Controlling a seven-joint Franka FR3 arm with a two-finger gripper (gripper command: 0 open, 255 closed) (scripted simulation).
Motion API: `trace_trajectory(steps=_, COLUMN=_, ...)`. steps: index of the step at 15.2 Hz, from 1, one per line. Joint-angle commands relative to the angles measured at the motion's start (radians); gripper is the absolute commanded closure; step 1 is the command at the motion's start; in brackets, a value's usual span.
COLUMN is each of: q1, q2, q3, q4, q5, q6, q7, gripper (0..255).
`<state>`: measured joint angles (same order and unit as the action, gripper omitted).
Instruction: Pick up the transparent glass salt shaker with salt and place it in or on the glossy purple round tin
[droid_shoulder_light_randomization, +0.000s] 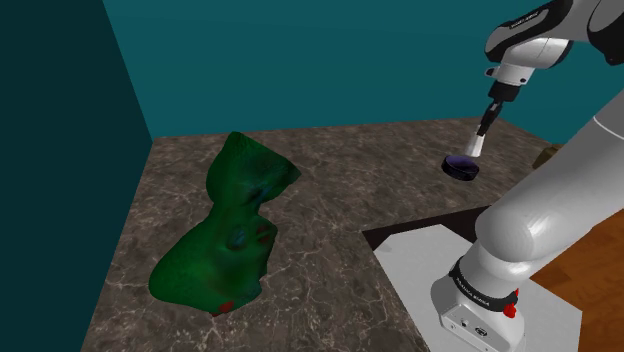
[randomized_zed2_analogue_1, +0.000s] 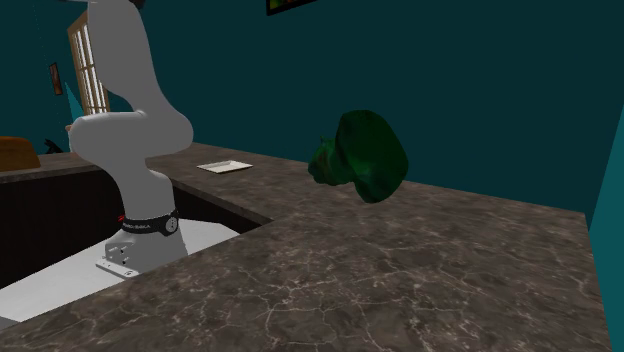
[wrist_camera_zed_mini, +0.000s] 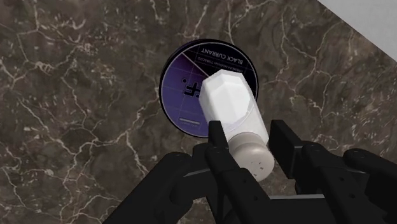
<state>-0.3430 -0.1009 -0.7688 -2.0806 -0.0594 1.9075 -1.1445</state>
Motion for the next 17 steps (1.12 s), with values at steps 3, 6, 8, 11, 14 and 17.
trace_trajectory(steps=3, q1=-0.001, q2=0.021, q3=-0.006, q4=-0.036, q5=0.014, q6=0.052, q7=-0.011, gripper=255)
trace_trajectory(steps=6, q1=-0.001, q2=0.040, q3=-0.010, q4=-0.059, q5=0.026, q6=0.089, q7=-0.021, gripper=255)
trace_trajectory(steps=8, q1=-0.001, q2=0.040, q3=-0.010, q4=-0.059, q5=0.026, q6=0.089, q7=-0.021, gripper=255)
trace_trajectory(steps=11, q1=-0.001, q2=0.040, q3=-0.010, q4=-0.059, q5=0.026, q6=0.089, q7=-0.021, gripper=255)
trace_trajectory(steps=14, q1=-0.001, q2=0.040, q3=-0.010, q4=-0.059, q5=0.026, q6=0.089, q7=-0.021, gripper=255)
trace_trajectory(steps=17, q1=-0.001, q2=0.040, q3=-0.010, q4=-0.059, q5=0.026, q6=0.089, q7=-0.022, gripper=0)
